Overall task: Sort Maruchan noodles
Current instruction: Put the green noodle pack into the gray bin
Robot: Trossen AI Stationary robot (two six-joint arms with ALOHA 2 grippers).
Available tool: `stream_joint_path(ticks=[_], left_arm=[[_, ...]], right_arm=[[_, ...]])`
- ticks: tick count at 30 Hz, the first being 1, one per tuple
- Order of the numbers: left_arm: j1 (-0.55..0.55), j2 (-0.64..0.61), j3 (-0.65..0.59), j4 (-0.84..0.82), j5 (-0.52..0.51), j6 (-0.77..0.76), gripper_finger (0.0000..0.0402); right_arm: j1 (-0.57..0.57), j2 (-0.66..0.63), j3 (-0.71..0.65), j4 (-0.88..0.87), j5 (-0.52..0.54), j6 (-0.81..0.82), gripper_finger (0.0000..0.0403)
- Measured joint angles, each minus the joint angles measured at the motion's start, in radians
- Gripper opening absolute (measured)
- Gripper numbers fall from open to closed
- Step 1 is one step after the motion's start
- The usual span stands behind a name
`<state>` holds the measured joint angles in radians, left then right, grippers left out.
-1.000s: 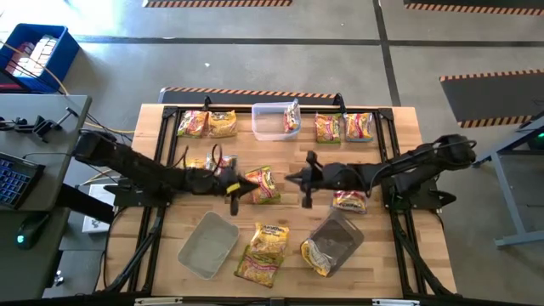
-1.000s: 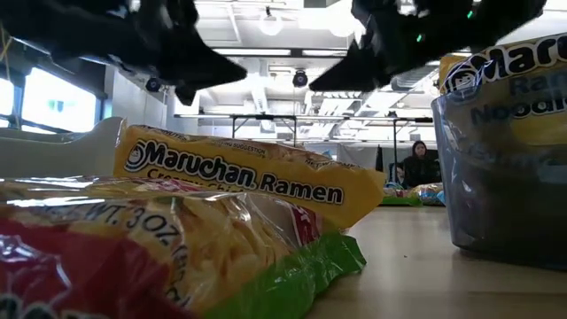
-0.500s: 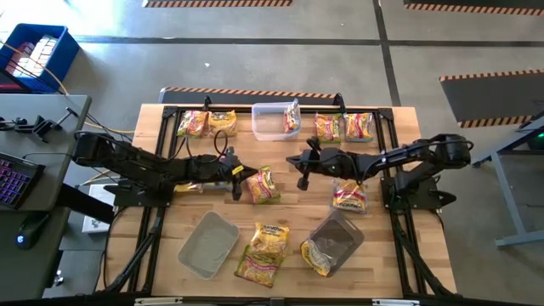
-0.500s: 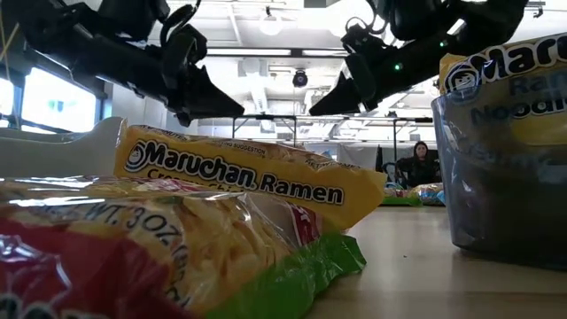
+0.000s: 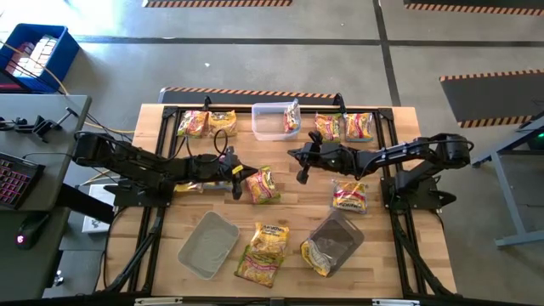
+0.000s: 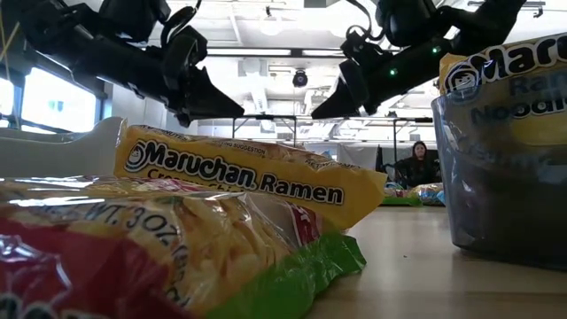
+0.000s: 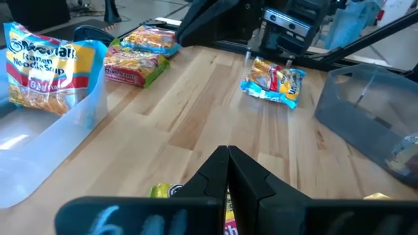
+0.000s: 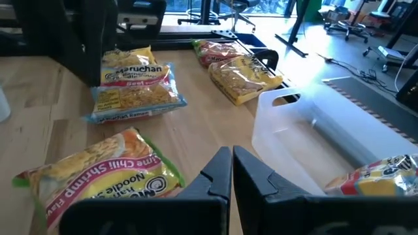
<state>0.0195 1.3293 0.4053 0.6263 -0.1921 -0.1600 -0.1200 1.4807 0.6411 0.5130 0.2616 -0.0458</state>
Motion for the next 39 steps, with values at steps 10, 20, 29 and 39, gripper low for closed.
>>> stream_joint_path(ticks=[10, 20, 29, 39], left_arm=[[0.009, 0.000, 0.000, 0.000, 0.000, 0.005, 0.0003], [0.005, 0.000, 0.000, -0.001, 0.000, -0.006, 0.0003], [0.005, 0.000, 0.001, -0.030, 0.003, -0.021, 0.0003], [0.005, 0.000, 0.001, -0.066, 0.003, -0.021, 0.0003]], right_arm=[[0.000, 0.000, 0.000, -0.017, 0.000, 0.021, 0.0000], [0.000, 0.000, 0.000, -0.017, 0.000, 0.022, 0.0000], [0.000, 0.001, 0.000, -0.053, -0.079, 0.091, 0.0000], [0.000, 0.001, 0.000, -0.055, -0.080, 0.091, 0.0000]])
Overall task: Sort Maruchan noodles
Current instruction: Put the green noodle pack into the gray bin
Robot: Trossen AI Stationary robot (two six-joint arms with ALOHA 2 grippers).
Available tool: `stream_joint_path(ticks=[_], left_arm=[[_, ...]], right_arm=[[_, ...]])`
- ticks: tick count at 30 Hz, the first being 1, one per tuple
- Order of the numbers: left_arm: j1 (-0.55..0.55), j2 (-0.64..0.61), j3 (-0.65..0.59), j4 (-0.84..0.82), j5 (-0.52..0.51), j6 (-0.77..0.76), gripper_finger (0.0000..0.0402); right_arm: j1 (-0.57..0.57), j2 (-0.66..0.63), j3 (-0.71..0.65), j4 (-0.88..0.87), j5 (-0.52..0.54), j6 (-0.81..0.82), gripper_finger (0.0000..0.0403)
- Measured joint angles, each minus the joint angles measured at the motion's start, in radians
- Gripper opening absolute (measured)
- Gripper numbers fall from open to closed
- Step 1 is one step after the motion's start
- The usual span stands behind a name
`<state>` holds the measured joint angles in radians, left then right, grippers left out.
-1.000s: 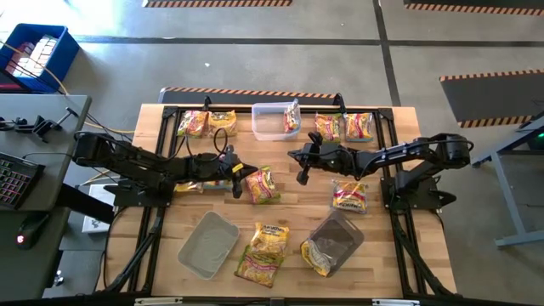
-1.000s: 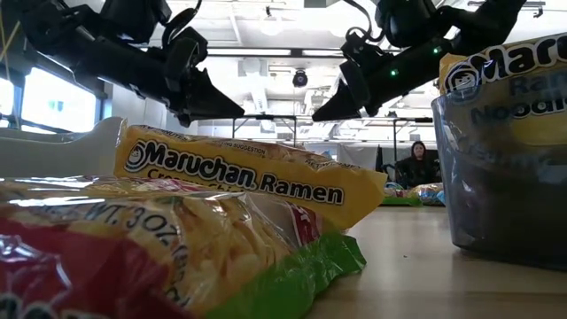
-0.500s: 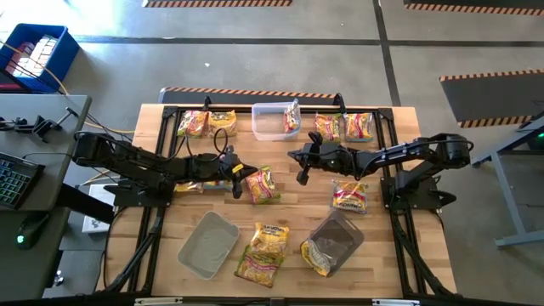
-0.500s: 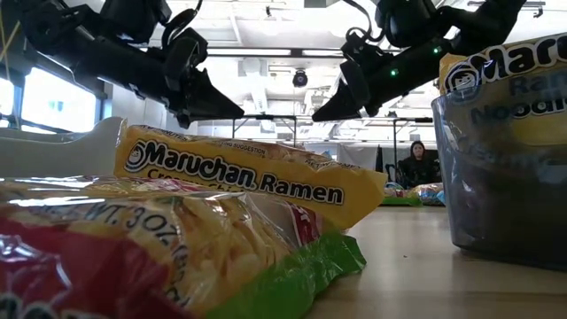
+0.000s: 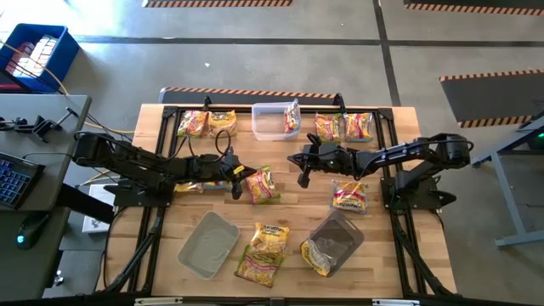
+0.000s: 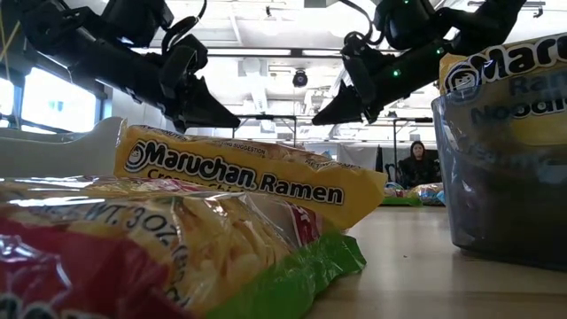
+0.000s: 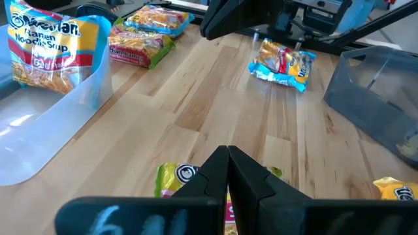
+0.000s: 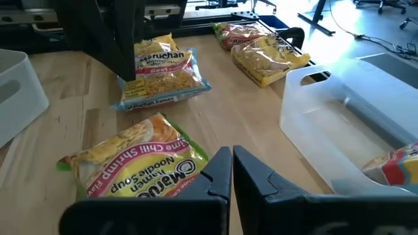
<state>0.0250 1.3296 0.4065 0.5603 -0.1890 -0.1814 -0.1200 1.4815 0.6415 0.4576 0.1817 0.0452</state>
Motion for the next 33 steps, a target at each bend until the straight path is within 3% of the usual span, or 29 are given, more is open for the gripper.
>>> stream_joint_path(ticks=[11, 21, 33], left_arm=[[0.002, -0.028, 0.026, -0.138, -0.002, 0.006, 0.0003], [0.002, -0.170, 0.196, -0.706, -0.039, -0.054, 0.0019], [0.048, -0.201, 0.349, -1.072, -0.060, -0.136, 0.0091]], right_arm=[[0.001, 0.000, 0.000, -0.046, -0.001, 0.001, 0.0000], [0.001, 0.000, 0.000, -0.050, -0.001, 0.000, 0.0000], [0.001, 0.000, 0.000, -0.092, -0.001, 0.000, 0.0000]])
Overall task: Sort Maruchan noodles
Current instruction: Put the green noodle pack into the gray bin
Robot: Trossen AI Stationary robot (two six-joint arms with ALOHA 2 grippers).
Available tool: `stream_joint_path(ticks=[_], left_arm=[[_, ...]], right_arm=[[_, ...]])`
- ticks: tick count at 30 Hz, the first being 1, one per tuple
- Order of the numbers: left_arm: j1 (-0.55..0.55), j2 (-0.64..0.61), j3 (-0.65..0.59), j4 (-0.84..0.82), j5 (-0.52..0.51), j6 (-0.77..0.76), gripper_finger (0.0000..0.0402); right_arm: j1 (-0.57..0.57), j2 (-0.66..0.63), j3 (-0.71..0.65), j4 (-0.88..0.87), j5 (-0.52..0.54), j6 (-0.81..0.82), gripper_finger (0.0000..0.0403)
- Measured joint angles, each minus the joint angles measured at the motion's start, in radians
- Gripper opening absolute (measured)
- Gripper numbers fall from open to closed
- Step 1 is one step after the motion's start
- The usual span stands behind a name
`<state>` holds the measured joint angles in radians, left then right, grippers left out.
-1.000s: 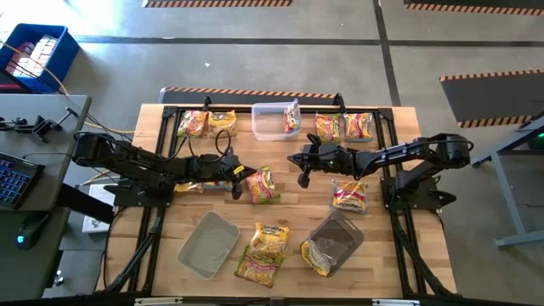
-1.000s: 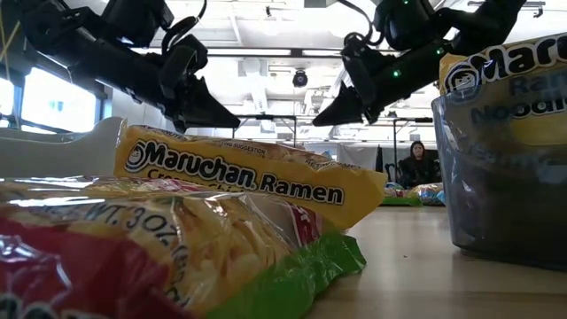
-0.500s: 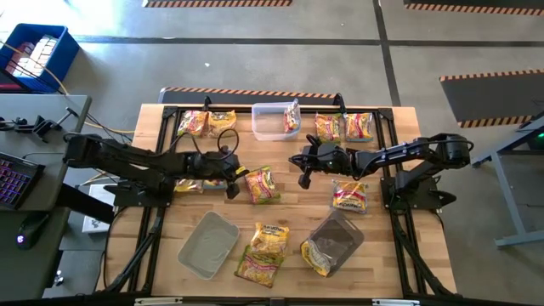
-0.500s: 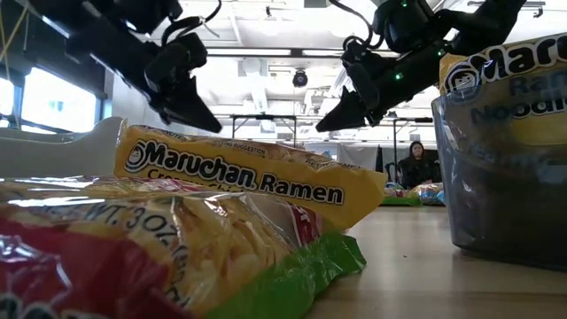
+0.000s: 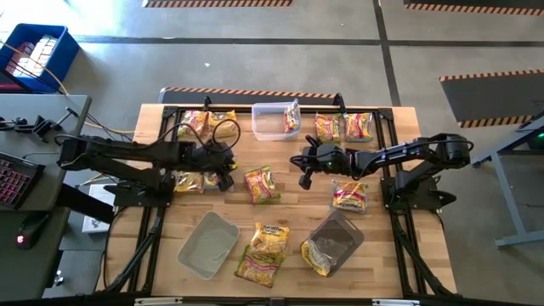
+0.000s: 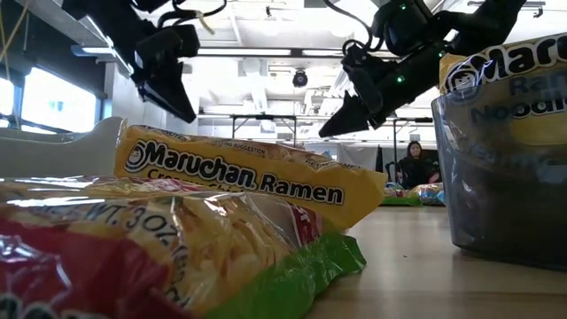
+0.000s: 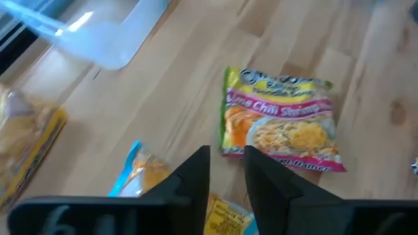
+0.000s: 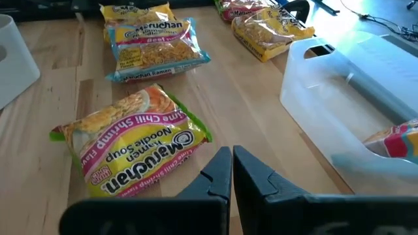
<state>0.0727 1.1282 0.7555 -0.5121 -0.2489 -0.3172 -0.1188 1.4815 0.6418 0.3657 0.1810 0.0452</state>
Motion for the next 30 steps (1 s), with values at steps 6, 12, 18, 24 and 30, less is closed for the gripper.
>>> stream_joint_path(ticks=[6, 12, 18, 24, 30], left_arm=[[0.073, 0.001, 0.016, -0.123, 0.057, -0.024, 0.0125], [0.142, 0.002, 0.016, -0.246, 0.146, -0.048, 0.0142], [0.193, 0.002, 0.016, -0.375, 0.171, 0.022, 0.0140], [0.238, 0.005, 0.016, -0.434, 0.160, 0.108, 0.0135], [0.355, 0.009, 0.016, -0.433, 0.085, 0.121, 0.0128]], right_arm=[[0.000, 0.000, 0.000, -0.018, 0.000, 0.000, 0.0000], [0.000, 0.000, 0.000, -0.025, 0.000, 0.000, 0.0000], [0.000, 0.000, 0.000, -0.025, 0.000, 0.000, 0.0000], [0.000, 0.000, 0.000, -0.025, 0.000, 0.000, 0.0000], [0.000, 0.000, 0.000, -0.025, 0.000, 0.003, 0.0000]])
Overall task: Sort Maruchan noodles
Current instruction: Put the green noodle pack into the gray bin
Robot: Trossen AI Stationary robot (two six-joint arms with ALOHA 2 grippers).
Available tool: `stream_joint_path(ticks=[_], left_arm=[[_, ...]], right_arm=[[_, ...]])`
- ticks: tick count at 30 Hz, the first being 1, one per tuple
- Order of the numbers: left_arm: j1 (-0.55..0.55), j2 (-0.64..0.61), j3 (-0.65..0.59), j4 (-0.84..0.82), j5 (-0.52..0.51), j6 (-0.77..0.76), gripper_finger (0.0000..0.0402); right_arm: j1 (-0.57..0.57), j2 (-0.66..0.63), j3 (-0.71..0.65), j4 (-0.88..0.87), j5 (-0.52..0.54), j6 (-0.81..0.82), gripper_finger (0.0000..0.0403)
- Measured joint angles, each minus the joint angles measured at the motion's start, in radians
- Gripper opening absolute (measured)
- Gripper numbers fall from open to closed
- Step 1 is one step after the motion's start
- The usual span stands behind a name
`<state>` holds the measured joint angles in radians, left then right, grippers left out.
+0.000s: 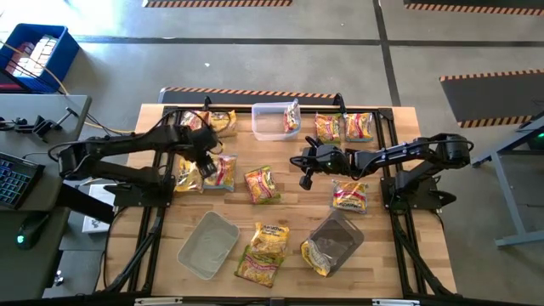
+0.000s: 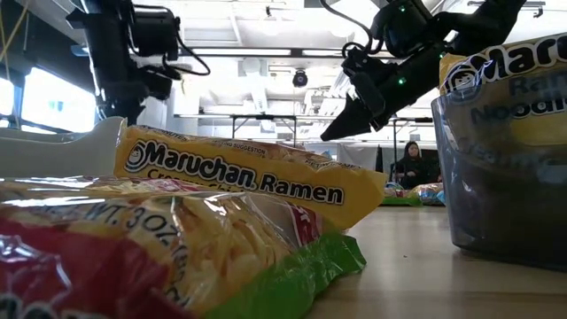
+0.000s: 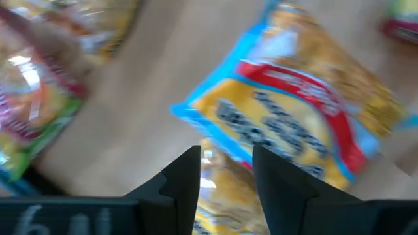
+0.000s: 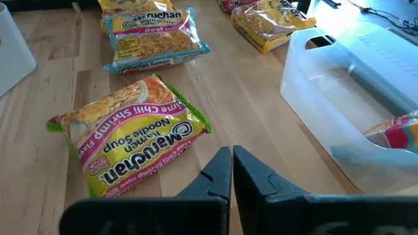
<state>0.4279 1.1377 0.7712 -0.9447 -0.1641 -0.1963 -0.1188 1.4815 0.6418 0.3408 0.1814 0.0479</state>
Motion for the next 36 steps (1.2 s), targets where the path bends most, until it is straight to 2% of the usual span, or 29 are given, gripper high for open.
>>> stream_joint_path(ticks=[6, 12, 17, 24, 36], left_arm=[[0.153, 0.026, 0.000, 0.019, -0.012, 0.032, 0.0128], [0.224, 0.091, 0.000, 0.072, -0.090, 0.091, 0.0138], [0.250, 0.158, 0.000, 0.095, -0.137, 0.127, 0.0146], [0.267, 0.222, 0.000, 0.105, -0.137, 0.203, 0.0147], [0.263, 0.196, 0.001, 0.097, -0.090, 0.243, 0.0132]], right_arm=[[0.000, 0.000, 0.000, 0.000, 0.000, 0.004, 0.0000], [0.000, 0.000, 0.000, 0.000, 0.000, 0.005, 0.0000], [0.000, 0.000, 0.000, 0.000, 0.000, 0.005, 0.0000], [0.000, 0.000, 0.000, 0.000, 0.000, 0.005, 0.0000], [0.000, 0.000, 0.000, -0.001, 0.000, 0.005, 0.0000]])
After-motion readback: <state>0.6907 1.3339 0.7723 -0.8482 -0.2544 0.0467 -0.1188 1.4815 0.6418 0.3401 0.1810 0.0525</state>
